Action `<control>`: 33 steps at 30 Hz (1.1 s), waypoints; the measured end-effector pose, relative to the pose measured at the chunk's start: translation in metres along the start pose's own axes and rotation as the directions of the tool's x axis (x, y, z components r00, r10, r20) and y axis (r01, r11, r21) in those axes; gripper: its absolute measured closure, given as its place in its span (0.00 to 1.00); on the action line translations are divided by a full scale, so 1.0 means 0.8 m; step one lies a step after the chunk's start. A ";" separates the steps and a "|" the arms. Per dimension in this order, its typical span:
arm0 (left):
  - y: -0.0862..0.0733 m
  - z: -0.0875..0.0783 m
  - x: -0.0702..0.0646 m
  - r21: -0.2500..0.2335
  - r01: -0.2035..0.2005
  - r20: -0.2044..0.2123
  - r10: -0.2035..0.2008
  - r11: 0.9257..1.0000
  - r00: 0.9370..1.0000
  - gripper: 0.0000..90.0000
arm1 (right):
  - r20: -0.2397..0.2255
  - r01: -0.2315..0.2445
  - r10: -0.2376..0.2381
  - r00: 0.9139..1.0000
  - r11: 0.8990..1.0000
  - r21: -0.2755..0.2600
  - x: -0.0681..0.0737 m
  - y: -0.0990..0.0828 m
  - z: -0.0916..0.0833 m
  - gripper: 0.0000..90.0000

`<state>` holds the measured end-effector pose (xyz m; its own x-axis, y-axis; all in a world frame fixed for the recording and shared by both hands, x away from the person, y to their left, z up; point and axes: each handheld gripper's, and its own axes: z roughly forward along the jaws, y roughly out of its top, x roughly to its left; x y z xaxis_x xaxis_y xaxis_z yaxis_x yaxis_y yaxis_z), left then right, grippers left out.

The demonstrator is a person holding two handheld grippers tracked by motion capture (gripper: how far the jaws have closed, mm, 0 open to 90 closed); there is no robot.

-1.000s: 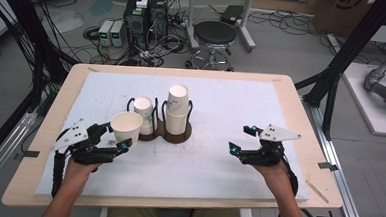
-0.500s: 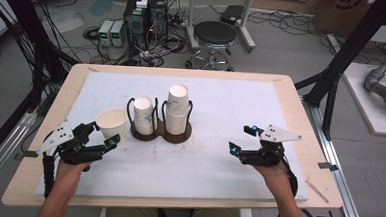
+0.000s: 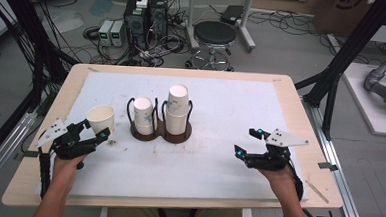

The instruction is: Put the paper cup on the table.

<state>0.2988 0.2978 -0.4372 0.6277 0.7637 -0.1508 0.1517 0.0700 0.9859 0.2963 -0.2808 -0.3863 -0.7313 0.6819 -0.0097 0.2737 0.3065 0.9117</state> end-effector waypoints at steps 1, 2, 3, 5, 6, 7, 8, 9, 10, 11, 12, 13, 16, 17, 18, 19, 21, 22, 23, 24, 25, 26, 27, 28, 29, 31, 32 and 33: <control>-0.002 0.000 0.002 0.004 0.006 -0.006 -0.006 1.000 1.000 0.35 | 0.001 0.000 0.000 1.000 1.000 0.000 0.000 0.000 0.000 0.22; -0.004 0.000 0.004 0.012 0.005 -0.015 -0.005 1.000 1.000 0.35 | 0.000 0.000 0.000 1.000 1.000 0.001 0.000 0.000 0.000 0.22; -0.005 0.000 0.006 0.017 0.008 -0.019 -0.007 1.000 1.000 0.35 | -0.001 0.002 -0.002 1.000 1.000 0.001 0.000 0.000 0.000 0.22; -0.008 0.000 0.008 0.038 0.004 -0.034 -0.003 0.999 0.999 0.35 | -0.003 0.005 -0.005 1.000 1.000 0.002 0.002 0.001 0.001 0.22; -0.009 0.001 0.009 0.051 0.008 -0.037 -0.007 0.999 0.999 0.35 | -0.003 0.006 -0.006 1.000 1.000 0.005 0.002 0.001 0.002 0.22; -0.011 0.002 0.010 0.067 0.011 -0.045 -0.008 0.998 0.999 0.35 | -0.003 0.011 -0.011 1.000 1.000 0.003 0.002 0.001 0.003 0.22; -0.012 0.004 0.011 0.088 0.007 -0.056 -0.002 0.996 0.998 0.35 | -0.004 0.011 -0.011 1.000 1.000 0.004 0.002 0.001 0.003 0.22; -0.014 0.005 0.012 0.107 0.007 -0.061 0.000 0.994 0.998 0.35 | -0.004 0.011 -0.011 1.000 1.000 0.003 0.003 0.001 0.004 0.22; -0.015 0.007 0.012 0.124 0.001 -0.066 0.007 0.992 0.998 0.35 | -0.006 0.011 -0.011 1.000 1.000 0.006 0.003 0.001 0.004 0.22; -0.016 0.009 0.012 0.143 -0.009 -0.073 0.020 0.990 0.997 0.36 | -0.006 0.013 -0.013 1.000 1.000 0.008 0.003 0.001 0.004 0.22; -0.017 0.010 0.013 0.156 -0.011 -0.074 0.023 0.988 0.997 0.36 | -0.009 0.010 -0.010 1.000 1.000 0.008 0.004 0.001 0.004 0.22; -0.017 0.011 0.013 0.159 -0.011 -0.074 0.023 0.987 0.997 0.36 | -0.010 0.013 -0.013 1.000 1.000 0.006 0.003 0.002 0.005 0.22; -0.016 0.013 0.014 0.163 -0.004 -0.081 0.017 0.987 0.997 0.37 | -0.010 0.010 -0.010 1.000 1.000 0.003 0.003 0.002 0.005 0.22; -0.016 0.013 0.015 0.169 0.001 -0.087 0.014 0.986 0.996 0.37 | -0.010 0.008 -0.008 1.000 1.000 0.003 0.004 0.002 0.005 0.22; -0.016 0.015 0.014 0.179 0.003 -0.092 0.014 0.984 0.996 0.37 | -0.009 0.012 -0.012 1.000 1.000 0.004 0.003 0.002 0.005 0.22; -0.016 0.016 0.014 0.192 -0.001 -0.104 0.022 0.981 0.994 0.37 | -0.010 0.013 -0.013 1.000 1.000 0.003 0.003 0.002 0.006 0.22; -0.015 0.020 0.011 0.235 -0.013 -0.125 0.043 0.972 0.991 0.38 | -0.011 0.016 -0.016 1.000 1.000 0.008 0.004 0.002 0.006 0.22; -0.015 0.022 0.010 0.271 -0.020 -0.141 0.060 0.962 0.988 0.38 | -0.012 0.014 -0.014 1.000 1.000 0.006 0.004 0.002 0.006 0.22; -0.015 0.023 0.008 0.290 -0.028 -0.146 0.073 0.957 0.987 0.38 | -0.013 0.013 -0.013 1.000 1.000 0.007 0.004 0.002 0.006 0.22; -0.014 0.024 0.006 0.315 -0.034 -0.153 0.085 0.949 0.985 0.38 | -0.013 0.015 -0.015 1.000 1.000 0.008 0.004 0.002 0.006 0.22; -0.015 0.026 0.005 0.339 -0.039 -0.158 0.098 0.940 0.983 0.38 | -0.012 0.015 -0.015 1.000 1.000 0.008 0.004 0.003 0.006 0.22; -0.014 0.025 0.003 0.346 -0.047 -0.157 0.107 0.937 0.982 0.37 | -0.012 0.015 -0.015 1.000 1.000 0.006 0.004 0.002 0.006 0.22; -0.014 0.024 0.003 0.352 -0.046 -0.158 0.108 0.935 0.982 0.37 | -0.012 0.016 -0.016 1.000 1.000 0.005 0.004 0.002 0.006 0.22; -0.014 0.023 0.003 0.359 -0.042 -0.163 0.107 0.932 0.981 0.37 | -0.011 0.013 -0.013 1.000 1.000 0.008 0.004 0.002 0.005 0.22; -0.014 0.020 0.003 0.364 -0.033 -0.166 0.100 0.931 0.981 0.37 | -0.011 0.013 -0.012 1.000 1.000 0.009 0.004 0.002 0.005 0.22; -0.015 0.016 0.002 0.374 -0.012 -0.174 0.082 0.927 0.981 0.37 | -0.008 0.014 -0.014 1.000 1.000 0.011 0.003 0.001 0.005 0.22; -0.015 0.014 0.002 0.380 -0.009 -0.175 0.082 0.925 0.981 0.37 | -0.007 0.013 -0.013 1.000 1.000 0.010 0.003 0.001 0.004 0.22; -0.014 0.012 0.002 0.389 -0.007 -0.176 0.081 0.921 0.981 0.37 | -0.004 0.015 -0.015 1.000 1.000 0.010 0.003 0.001 0.004 0.22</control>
<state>0.3054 0.2918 -0.4493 0.4938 0.8678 -0.0549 0.4329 -0.1906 0.8811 0.2966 -0.2768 -0.3870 -0.7380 0.6745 -0.0219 0.2684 0.3232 0.9075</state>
